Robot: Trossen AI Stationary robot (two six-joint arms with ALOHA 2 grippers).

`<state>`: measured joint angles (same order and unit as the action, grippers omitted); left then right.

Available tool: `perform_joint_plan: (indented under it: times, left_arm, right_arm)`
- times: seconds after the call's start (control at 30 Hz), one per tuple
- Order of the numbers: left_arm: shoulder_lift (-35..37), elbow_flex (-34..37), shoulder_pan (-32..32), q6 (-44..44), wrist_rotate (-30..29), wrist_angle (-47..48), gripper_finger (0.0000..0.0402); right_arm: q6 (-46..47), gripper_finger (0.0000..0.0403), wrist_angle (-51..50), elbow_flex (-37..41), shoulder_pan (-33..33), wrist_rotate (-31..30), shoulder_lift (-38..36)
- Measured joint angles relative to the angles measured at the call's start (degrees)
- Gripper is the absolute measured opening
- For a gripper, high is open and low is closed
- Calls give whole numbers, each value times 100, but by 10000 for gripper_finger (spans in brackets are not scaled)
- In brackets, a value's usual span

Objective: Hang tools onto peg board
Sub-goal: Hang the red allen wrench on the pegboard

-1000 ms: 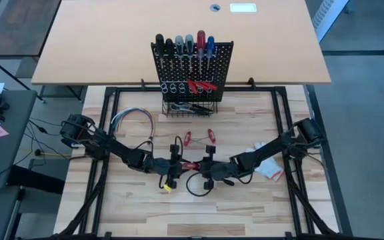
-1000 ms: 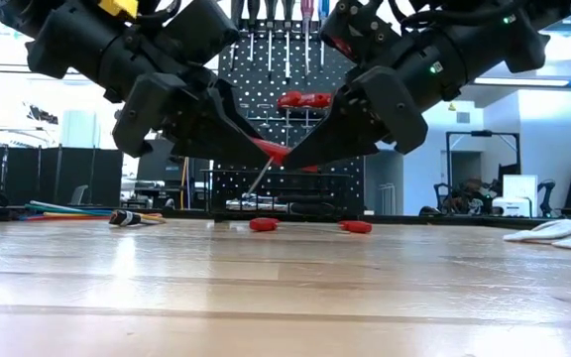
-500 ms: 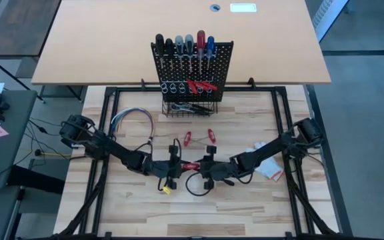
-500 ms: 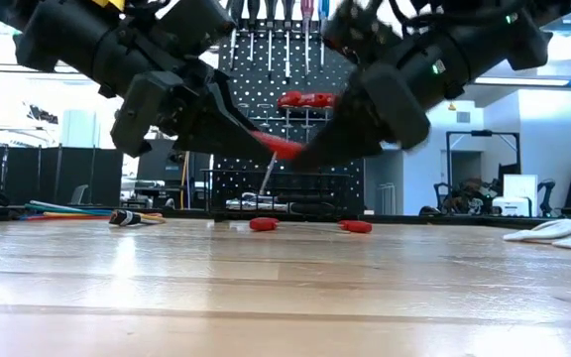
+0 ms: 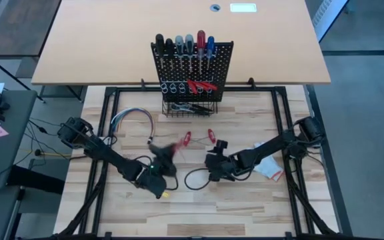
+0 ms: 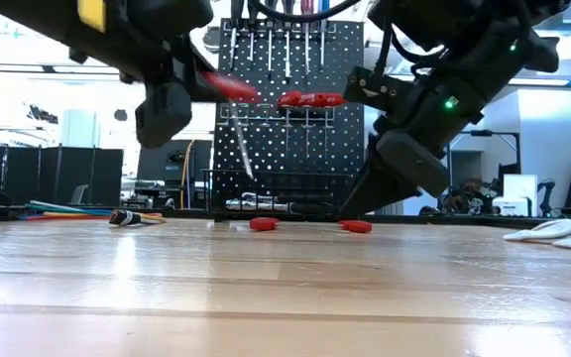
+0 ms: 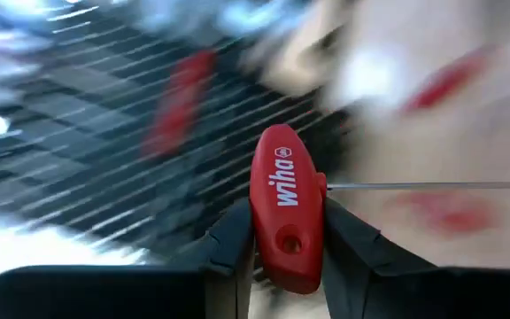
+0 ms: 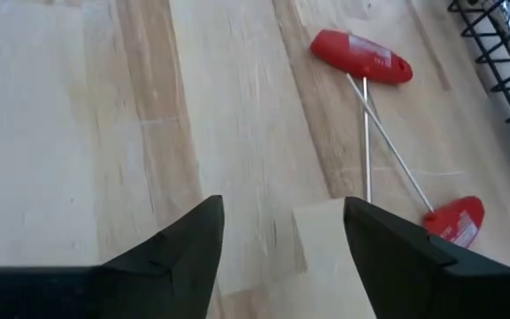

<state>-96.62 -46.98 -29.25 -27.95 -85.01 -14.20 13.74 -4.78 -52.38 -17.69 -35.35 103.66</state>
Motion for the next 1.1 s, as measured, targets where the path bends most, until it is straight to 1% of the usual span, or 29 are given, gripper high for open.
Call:
perform_joint_plan:
  times: [0.03,0.07,0.13,0.2,0.3,0.4,0.47,0.6,0.67,0.73,0.8,0.87,0.97,1.03,1.1]
  left_arm:
    - [18,0,42,-232,-407,29,83]
    - [66,0,127,-392,-468,123,83]
    - [244,32,359,-270,-482,301,83]
    - [437,23,734,-182,-496,550,83]
    - [831,31,1352,-10,-500,1243,83]
    - [1393,31,1826,153,-502,1928,83]
    - [1818,33,2068,99,-500,2227,83]
    - [2710,33,2483,-538,-480,2143,83]
    - [3075,33,2689,-966,-216,1864,83]
    - [3335,33,2933,-1442,169,1282,83]
    - [3476,33,3132,-1946,550,609,83]
    - [3496,33,3195,-2368,945,160,83]
    - [3424,33,2963,-2654,1542,125,83]
    - [3301,33,2685,-2628,1716,187,83]
    - [3141,33,2339,-2619,1724,301,83]
  right_arm:
    - [21,236,11,0,0,0,0]
    - [21,234,39,0,-2,-2,0]
    - [21,231,117,0,-2,-45,0]
    - [7,228,124,-2,-2,-79,0]
    - [-3,226,130,-2,-2,-79,0]
    - [-5,226,104,-2,-4,-79,0]
    - [-39,226,77,-2,-4,-79,0]
    - [-71,226,62,-2,-4,-79,0]
    - [-136,226,74,-2,-4,-79,0]
    - [-217,226,84,-2,-4,-78,0]
    - [-224,226,97,-2,5,-79,0]
    - [-245,226,120,-2,20,-81,0]
    - [-671,226,459,-2,20,-169,0]
    - [-1013,226,856,12,9,-210,-76]
    - [-1293,226,1316,28,46,-52,-206]
